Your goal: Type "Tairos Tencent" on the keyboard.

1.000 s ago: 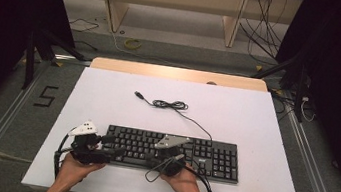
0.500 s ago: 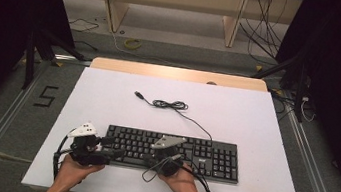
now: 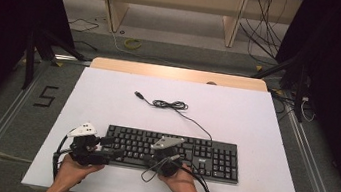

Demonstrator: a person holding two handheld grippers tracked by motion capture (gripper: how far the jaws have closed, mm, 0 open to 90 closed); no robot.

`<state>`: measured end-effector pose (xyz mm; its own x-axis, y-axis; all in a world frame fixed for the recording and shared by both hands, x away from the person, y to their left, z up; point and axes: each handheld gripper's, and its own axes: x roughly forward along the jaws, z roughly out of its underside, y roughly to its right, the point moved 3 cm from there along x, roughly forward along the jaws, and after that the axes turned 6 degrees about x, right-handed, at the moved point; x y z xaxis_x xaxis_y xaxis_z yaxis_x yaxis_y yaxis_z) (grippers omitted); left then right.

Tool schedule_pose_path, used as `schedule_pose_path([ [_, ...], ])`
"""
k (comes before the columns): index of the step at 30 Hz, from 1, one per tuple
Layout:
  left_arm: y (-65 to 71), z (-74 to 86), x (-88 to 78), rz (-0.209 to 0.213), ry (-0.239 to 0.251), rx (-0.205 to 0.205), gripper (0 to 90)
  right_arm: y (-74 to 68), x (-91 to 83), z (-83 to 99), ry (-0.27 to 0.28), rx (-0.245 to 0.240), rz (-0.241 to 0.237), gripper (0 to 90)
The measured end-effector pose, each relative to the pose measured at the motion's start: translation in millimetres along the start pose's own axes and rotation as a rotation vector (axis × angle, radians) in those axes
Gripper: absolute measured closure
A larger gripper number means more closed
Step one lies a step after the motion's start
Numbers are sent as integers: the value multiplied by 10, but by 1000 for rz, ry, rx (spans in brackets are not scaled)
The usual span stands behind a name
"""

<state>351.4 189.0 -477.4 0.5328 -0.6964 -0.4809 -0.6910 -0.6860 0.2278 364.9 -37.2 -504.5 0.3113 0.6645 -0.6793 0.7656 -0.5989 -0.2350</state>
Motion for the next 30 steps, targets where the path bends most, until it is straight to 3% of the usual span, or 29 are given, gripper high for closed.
schedule_pose_path([
  [15, -30, 8, 3, -5, -6, -5, 283, 50, -148, -80, 72, 36, -30, 806],
  [21, -42, 13, 3, -8, -10, -3, 288, 81, -202, -122, 97, 49, -35, 654],
  [30, -57, 26, 9, -12, -35, -4, 327, 121, -260, -211, 114, 71, -38, 495],
])
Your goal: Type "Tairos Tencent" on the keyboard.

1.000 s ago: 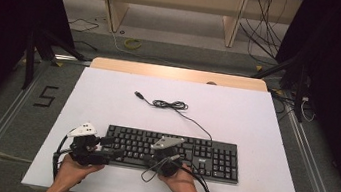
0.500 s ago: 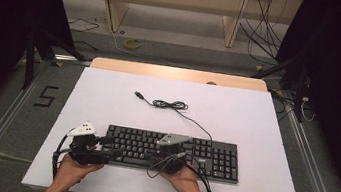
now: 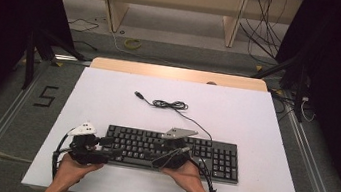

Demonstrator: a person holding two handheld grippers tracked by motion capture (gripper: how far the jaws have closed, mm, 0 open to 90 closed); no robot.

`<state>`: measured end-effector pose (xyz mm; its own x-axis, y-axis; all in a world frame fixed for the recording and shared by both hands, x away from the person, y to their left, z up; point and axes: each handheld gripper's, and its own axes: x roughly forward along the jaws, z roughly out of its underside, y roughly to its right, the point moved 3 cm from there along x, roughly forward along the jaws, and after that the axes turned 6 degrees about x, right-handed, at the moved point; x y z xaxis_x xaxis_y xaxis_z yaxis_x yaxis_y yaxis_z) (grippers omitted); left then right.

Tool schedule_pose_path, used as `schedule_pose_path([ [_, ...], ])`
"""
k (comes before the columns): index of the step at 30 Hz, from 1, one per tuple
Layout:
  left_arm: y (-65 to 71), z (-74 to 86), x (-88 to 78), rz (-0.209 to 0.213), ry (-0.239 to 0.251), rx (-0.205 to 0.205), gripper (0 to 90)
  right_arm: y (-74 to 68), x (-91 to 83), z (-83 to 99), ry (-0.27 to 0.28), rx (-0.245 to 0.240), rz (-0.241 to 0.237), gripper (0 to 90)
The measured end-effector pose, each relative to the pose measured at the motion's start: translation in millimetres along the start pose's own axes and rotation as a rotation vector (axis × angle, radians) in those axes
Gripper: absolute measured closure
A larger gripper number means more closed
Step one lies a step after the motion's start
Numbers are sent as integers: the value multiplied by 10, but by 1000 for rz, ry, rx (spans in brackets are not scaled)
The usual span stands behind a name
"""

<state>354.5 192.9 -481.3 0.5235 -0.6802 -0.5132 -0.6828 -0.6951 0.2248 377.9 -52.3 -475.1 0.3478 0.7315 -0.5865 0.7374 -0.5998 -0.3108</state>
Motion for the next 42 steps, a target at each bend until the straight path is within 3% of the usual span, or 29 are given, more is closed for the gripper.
schedule_pose_path([
  [7, -38, 10, -10, -21, -27, -21, 439, 36, -1, -75, 5, 8, 9, 442],
  [15, -71, 17, -18, -37, -58, -23, 609, 59, 23, -133, 2, 3, 18, 440],
  [22, -124, 44, -21, -77, -108, -16, 764, 62, 97, -191, -7, -6, 34, 571],
  [29, -139, 69, 2, -103, -147, 5, 859, 72, 197, -230, -21, -5, 42, 726],
  [35, -148, 82, 13, -105, -168, 12, 890, 77, 294, -250, -37, -2, 49, 841],
  [42, -156, 93, 31, -101, -179, 5, 891, 77, 413, -252, -62, -8, 55, 900],
])
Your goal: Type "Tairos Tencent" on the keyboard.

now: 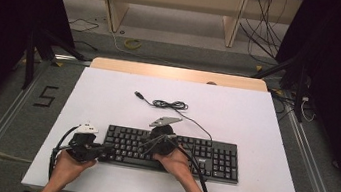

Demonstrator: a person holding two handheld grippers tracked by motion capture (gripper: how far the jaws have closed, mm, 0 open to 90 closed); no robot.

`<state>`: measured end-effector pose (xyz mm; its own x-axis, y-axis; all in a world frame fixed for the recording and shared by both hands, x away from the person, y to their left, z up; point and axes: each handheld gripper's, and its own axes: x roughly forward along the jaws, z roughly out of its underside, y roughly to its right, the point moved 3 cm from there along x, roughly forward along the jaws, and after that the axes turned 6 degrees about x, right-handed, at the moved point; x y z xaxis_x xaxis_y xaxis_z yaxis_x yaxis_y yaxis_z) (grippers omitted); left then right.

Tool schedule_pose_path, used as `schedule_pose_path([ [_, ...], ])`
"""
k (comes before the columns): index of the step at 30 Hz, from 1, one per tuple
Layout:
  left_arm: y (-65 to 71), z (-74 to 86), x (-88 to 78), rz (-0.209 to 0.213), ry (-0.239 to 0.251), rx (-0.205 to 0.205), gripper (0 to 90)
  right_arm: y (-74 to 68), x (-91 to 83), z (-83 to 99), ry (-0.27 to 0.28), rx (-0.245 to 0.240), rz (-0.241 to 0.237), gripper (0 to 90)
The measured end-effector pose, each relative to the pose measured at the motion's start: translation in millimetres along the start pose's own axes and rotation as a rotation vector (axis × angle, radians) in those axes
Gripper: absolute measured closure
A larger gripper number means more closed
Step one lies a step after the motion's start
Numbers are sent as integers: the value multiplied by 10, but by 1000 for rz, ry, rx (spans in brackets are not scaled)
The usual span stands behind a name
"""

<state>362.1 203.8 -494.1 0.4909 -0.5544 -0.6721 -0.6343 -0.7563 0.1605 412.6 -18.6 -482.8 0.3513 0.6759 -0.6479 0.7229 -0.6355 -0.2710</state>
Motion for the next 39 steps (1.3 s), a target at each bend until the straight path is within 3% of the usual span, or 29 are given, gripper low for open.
schedule_pose_path([
  [14, -25, 12, 20, 3, -20, -3, 891, -6, 160, 12, -41, -1, 13, 900],
  [39, -50, 31, 63, 11, -53, -3, 892, -2, 232, 48, -57, 0, 27, 900],
])
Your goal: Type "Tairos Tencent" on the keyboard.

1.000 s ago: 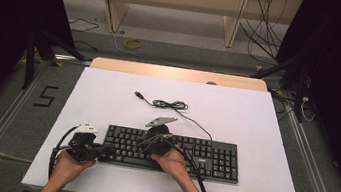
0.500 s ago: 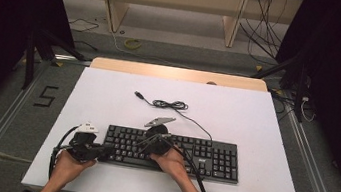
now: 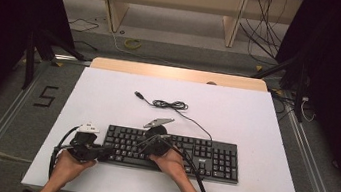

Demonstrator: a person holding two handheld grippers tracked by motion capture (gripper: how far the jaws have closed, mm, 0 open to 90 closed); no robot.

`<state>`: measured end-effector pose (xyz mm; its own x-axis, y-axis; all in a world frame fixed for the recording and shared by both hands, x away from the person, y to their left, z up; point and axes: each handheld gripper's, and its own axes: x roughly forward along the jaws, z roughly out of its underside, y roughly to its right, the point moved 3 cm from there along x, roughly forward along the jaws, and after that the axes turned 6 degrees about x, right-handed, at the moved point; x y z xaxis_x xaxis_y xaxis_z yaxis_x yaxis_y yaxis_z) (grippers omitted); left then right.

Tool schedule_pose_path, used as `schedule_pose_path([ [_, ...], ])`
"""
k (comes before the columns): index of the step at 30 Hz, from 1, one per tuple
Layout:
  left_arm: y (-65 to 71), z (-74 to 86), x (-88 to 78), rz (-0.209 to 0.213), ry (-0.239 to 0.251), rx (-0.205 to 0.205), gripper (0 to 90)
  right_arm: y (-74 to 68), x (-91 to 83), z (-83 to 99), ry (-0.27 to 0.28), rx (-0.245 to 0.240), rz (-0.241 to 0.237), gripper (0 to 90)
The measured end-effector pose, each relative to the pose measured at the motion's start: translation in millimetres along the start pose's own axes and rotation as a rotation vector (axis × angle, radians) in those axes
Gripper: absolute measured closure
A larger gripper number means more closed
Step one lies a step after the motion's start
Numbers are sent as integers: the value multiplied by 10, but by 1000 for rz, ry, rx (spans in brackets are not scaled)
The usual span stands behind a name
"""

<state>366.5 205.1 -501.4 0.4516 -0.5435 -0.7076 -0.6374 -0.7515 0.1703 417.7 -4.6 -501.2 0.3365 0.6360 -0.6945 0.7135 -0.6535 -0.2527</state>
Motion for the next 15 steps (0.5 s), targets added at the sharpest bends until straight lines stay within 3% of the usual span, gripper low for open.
schedule_pose_path([
  [4, 0, -4, -11, 0, 7, 2, 891, 4, -13, -5, 3, 18, -5, 900],
  [15, 38, -55, -83, 20, 89, 20, 824, -11, -202, -42, 60, 28, -40, 809],
])
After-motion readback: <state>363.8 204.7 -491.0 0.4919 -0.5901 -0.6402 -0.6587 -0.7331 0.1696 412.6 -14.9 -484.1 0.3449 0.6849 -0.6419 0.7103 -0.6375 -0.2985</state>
